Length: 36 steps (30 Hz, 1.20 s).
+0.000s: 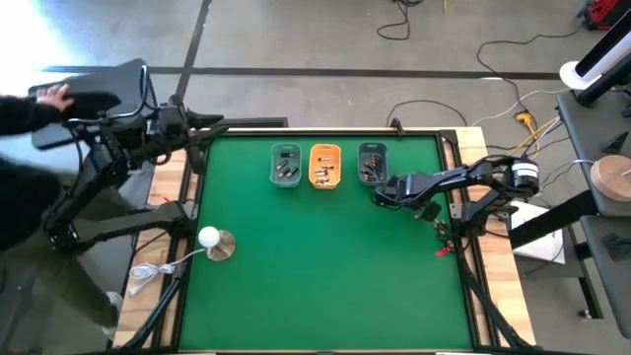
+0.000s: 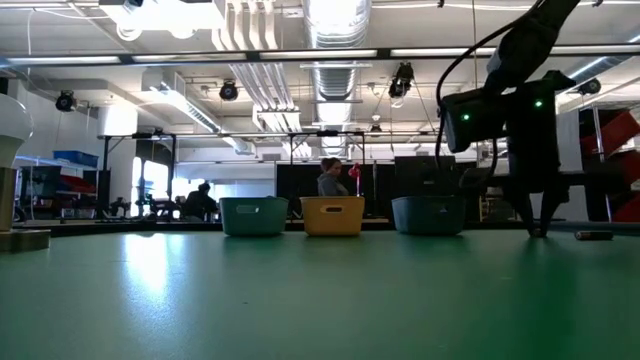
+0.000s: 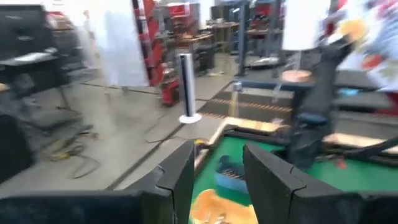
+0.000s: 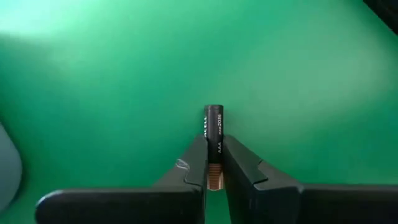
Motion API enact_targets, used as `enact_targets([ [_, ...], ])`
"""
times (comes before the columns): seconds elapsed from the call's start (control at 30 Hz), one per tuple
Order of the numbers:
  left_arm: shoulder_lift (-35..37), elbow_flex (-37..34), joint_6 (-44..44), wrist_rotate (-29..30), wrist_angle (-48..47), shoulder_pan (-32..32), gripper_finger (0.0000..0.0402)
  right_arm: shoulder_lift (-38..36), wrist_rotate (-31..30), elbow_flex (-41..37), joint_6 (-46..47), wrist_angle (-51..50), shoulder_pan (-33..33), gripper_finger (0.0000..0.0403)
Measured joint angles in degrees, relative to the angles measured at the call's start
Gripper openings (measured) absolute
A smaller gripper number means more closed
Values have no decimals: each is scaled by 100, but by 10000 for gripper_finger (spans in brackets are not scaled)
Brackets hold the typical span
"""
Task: Sort batteries
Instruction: Put the small brown battery into the gray bin
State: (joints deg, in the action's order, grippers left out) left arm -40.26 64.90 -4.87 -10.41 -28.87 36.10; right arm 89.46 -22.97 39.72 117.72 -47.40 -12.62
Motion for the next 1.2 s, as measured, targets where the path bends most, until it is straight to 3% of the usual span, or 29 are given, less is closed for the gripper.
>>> enact_targets([
  [0.1, 107, 202, 271, -841, 3, -1, 117, -219, -112, 344, -869, -26, 46, 23],
  [0.2, 241, 449, 260, -1747, 94, -5, 117, -491, -639, 1079, -1555, -236, 104, 22],
  [0.37, 374, 772, 103, -1963, 108, -3, 117, -294, -1098, 2213, -3184, -955, -282, 20],
  [0.47, 405, 952, 273, -1976, 207, -1, 117, -42, -725, 2696, -4618, -870, -767, 20],
  [0.6, 425, 1029, 477, -2056, 244, -1, 117, 331, 286, 3265, -6660, -390, -1446, 20],
  [0.73, 523, 968, 679, -2064, 218, -1, 117, 787, 941, 3620, -7857, -498, -2045, 19],
  [0.9, 702, 852, 805, -2066, 231, -1, 117, 1291, 1553, 3731, -8465, -456, -2376, 19],
  [1.2, 1021, 553, 746, -1915, 294, -1, 117, 1910, 1738, 3737, -8525, -286, -2275, 19],
])
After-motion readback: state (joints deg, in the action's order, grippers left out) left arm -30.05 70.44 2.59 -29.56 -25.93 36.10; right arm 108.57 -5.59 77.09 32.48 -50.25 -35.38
